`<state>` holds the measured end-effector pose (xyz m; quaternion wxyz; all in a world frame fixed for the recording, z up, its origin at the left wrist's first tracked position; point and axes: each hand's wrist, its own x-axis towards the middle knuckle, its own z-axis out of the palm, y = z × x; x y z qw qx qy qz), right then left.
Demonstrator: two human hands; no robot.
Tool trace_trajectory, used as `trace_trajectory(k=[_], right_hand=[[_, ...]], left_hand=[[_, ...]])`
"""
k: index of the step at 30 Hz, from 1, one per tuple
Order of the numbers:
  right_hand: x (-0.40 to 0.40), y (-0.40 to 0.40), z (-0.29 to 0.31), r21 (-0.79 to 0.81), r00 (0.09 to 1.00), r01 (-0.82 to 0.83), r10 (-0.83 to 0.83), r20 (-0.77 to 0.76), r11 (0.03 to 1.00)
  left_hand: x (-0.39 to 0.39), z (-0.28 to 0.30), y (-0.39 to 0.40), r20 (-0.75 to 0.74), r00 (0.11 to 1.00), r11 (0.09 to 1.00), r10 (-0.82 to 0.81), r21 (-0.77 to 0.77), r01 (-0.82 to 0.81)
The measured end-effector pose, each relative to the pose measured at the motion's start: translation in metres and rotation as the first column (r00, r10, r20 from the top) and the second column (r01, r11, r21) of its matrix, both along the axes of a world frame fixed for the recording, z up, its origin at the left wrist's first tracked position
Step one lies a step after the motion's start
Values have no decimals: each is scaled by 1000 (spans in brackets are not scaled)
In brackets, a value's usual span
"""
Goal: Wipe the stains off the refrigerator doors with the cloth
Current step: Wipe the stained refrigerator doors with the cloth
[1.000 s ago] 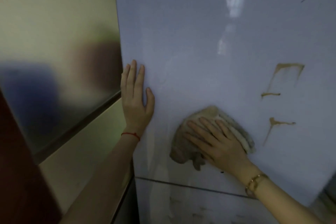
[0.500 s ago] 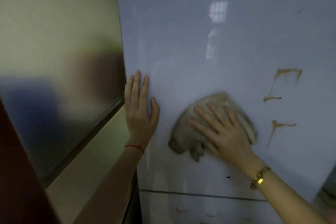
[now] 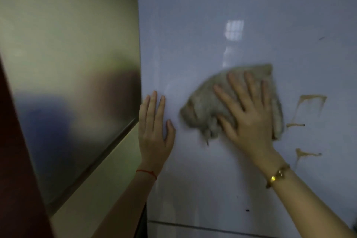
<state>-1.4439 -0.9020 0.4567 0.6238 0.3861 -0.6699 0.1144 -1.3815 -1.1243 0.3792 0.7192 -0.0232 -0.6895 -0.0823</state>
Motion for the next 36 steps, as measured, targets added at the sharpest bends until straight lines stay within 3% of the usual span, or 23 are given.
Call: trace_trajectory(k=[2, 4, 6, 11, 13, 17, 19, 24, 27, 29, 33, 36], right_hand=[[-6, -8, 52, -187, 1000, 9, -8, 3, 982], [-4, -24, 92, -258, 1000, 2, -3, -4, 966], [4, -41, 97, -204, 999, -46, 42, -24, 978], [14, -33, 27, 68, 998, -26, 30, -56, 997], [8, -19, 42, 37, 998, -30, 32, -52, 999], [-4, -10, 120, -202, 1000, -23, 18, -26, 979], [-6, -9, 132, -224, 999, -31, 23, -39, 974], [-5, 16, 33, 42, 999, -28, 29, -25, 999], [-11, 48, -11, 99, 1000, 9, -7, -20, 995], [-21, 67, 0, 32, 1000, 13, -13, -11, 999], [-46, 92, 68, -308, 1000, 28, -24, 17, 951], [-49, 94, 59, -267, 1000, 4, -9, -18, 964]], left_hand=[[0, 0, 0, 1, 1000, 1000, 5, 7, -5], [0, 0, 1, 11, 1000, 1000, 5, 13, -5], [0, 0, 1, 23, 1000, 1000, -7, 24, 6], [2, 0, 3, 59, 998, 999, -28, 45, 25], [3, 2, 5, 77, 997, 999, -11, 41, 7], [2, 3, 15, 70, 997, 995, -32, 95, 25], [0, 4, 23, 63, 997, 990, -33, 136, 24], [-7, 13, 46, 65, 998, 999, -8, 39, 6], [-12, 22, 65, 97, 994, 999, -44, -15, 46], [-17, 24, 75, 93, 995, 1000, -18, -12, 19], [-23, 23, 77, 58, 996, 998, 61, -3, -61], [-24, 22, 75, 48, 996, 997, 75, -14, -74]])
